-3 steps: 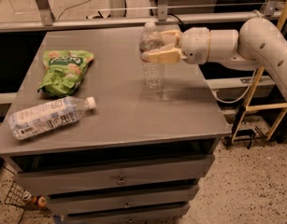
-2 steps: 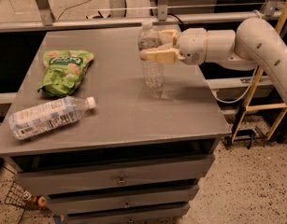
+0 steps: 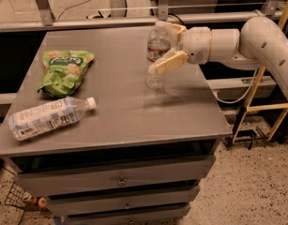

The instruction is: Place water bottle upright

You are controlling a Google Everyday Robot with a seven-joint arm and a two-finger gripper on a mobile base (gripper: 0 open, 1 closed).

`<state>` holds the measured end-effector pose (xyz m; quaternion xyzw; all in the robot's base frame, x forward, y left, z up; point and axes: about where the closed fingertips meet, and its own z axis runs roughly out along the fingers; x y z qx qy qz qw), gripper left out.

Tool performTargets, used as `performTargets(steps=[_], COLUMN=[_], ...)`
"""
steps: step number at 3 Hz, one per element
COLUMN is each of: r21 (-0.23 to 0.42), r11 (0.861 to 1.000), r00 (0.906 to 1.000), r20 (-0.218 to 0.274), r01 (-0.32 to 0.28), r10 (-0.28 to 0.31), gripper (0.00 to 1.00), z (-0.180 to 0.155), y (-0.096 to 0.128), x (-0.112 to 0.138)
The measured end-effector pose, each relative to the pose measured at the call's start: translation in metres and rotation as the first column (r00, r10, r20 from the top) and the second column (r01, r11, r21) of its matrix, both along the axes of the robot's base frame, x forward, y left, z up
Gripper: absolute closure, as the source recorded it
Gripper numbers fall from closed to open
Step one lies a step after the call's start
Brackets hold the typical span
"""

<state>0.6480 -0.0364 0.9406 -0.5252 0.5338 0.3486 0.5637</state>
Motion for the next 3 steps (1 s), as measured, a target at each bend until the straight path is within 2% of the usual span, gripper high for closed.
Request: performTargets(steps=[1, 2, 3], r21=[-0.023, -0.083, -0.117], r11=[0.998, 0.981, 0.962], r00=[0.9981, 0.9848, 0.9687], r20=[0.020, 0.033, 0.021], r01=[0.059, 0.173, 0.248], r10=[-0.058, -0.170, -0.247], gripper=[0.00, 0.00, 0.00], z=[0.007, 0.017, 0.018], y=[-0.031, -0.093, -0.135], x=[0.002, -0.001, -0.009])
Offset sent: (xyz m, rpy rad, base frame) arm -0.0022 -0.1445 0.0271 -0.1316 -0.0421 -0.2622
